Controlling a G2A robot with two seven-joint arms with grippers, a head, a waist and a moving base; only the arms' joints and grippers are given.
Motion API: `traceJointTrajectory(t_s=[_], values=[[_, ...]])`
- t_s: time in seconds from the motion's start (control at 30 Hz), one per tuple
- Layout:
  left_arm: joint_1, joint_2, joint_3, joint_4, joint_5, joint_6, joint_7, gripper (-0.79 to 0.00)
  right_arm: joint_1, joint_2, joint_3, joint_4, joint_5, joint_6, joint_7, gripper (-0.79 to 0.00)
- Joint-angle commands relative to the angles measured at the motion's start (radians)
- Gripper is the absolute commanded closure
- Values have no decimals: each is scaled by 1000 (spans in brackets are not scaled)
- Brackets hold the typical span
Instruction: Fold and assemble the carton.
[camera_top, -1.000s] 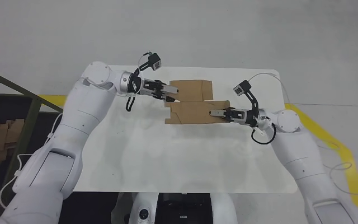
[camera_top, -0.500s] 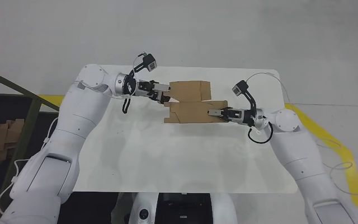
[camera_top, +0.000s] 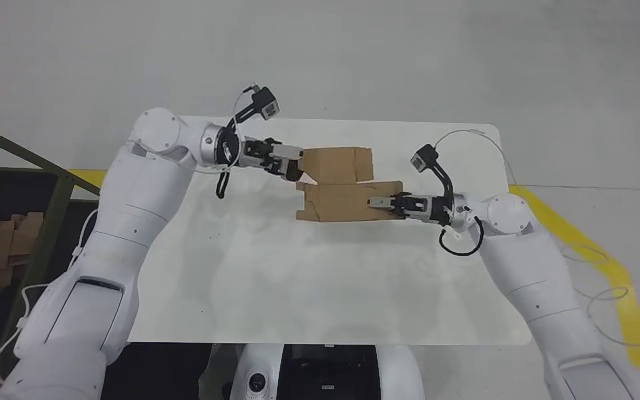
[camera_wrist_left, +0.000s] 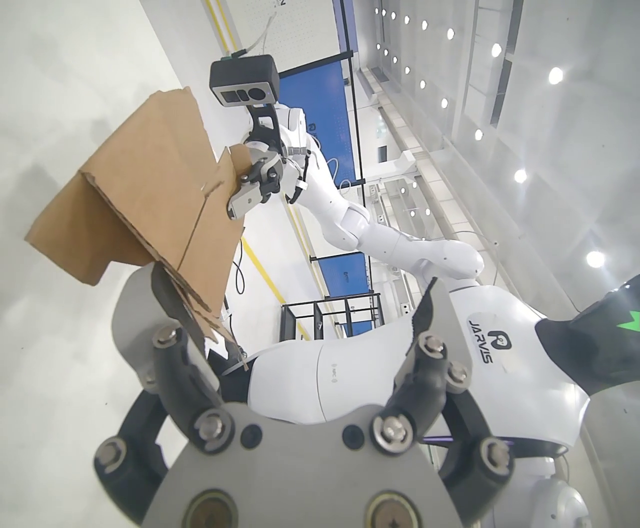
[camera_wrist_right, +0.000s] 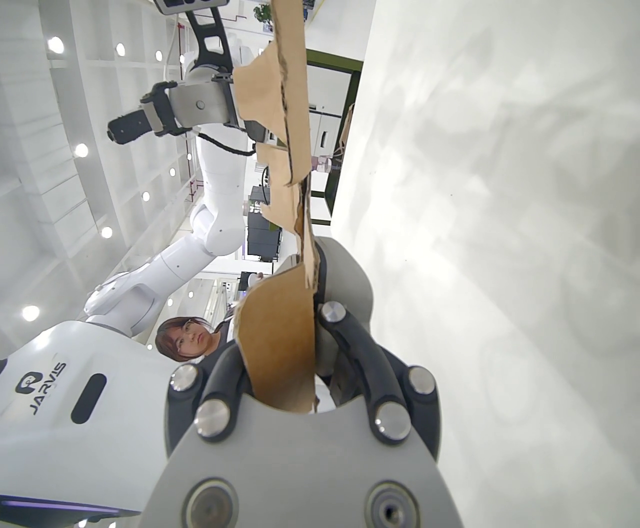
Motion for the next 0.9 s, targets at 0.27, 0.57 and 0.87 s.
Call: traceJointTrajectory(t_s=[0.27, 0.57, 0.87], values=[[-16, -7, 21, 19, 22, 3, 32, -785, -8, 2, 9, -1, 33, -11, 26, 0], [-31, -13, 41, 20, 40, 8, 51, -785, -8, 2, 2, -24, 18, 0, 21, 0], [-27, -14, 46, 24, 56, 19, 73, -690, -11, 4, 3, -34, 8, 8, 10, 0]])
